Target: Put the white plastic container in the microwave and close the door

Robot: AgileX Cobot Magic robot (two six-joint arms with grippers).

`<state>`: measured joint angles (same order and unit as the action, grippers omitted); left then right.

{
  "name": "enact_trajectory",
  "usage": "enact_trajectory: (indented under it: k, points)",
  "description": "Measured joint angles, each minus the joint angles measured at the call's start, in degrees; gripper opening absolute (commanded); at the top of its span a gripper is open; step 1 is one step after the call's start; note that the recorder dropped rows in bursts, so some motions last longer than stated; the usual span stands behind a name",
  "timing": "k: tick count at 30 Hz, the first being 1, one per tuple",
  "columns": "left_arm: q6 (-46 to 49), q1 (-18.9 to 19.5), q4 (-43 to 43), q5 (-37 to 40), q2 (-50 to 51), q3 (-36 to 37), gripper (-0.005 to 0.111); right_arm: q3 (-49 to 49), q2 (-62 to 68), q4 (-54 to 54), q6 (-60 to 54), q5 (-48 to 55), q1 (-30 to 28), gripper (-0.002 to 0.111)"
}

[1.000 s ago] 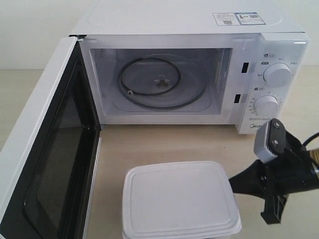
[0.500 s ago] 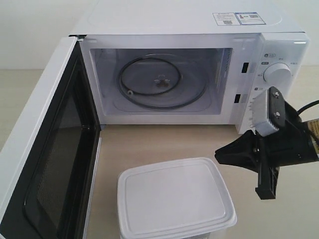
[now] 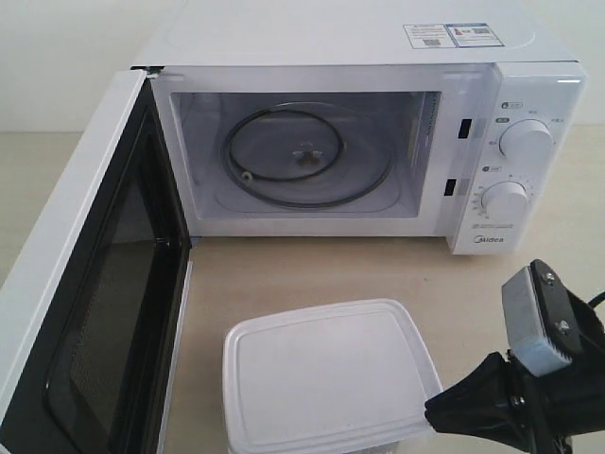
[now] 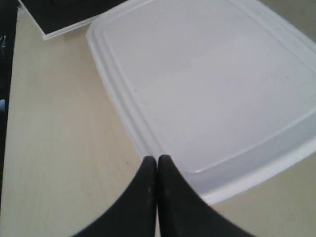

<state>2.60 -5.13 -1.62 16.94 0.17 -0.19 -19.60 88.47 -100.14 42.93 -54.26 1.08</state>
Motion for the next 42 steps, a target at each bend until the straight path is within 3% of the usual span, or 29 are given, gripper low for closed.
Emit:
enact_trajectory:
  k: [9,14,24,31,42]
  points:
    - [0.00,0.00,0.00,0.00,0.00,0.00,0.004,0.00,-0.03,0.00,11.31,0.89,0.37,0.000]
    - [0.00,0.00,0.00,0.00,0.00,0.00,0.004,0.00,0.70,0.00,16.07,6.70,4.15,0.000]
    - [0.00,0.00,0.00,0.00,0.00,0.00,0.004,-4.93,8.74,0.00,9.70,12.87,4.64,0.000]
    - [0.00,0.00,0.00,0.00,0.00,0.00,0.004,-9.99,8.71,0.22,9.15,8.64,4.64,0.000]
    - [0.00,0.00,0.00,0.00,0.00,0.00,0.004,-7.20,8.85,0.37,9.69,6.26,4.64,0.000]
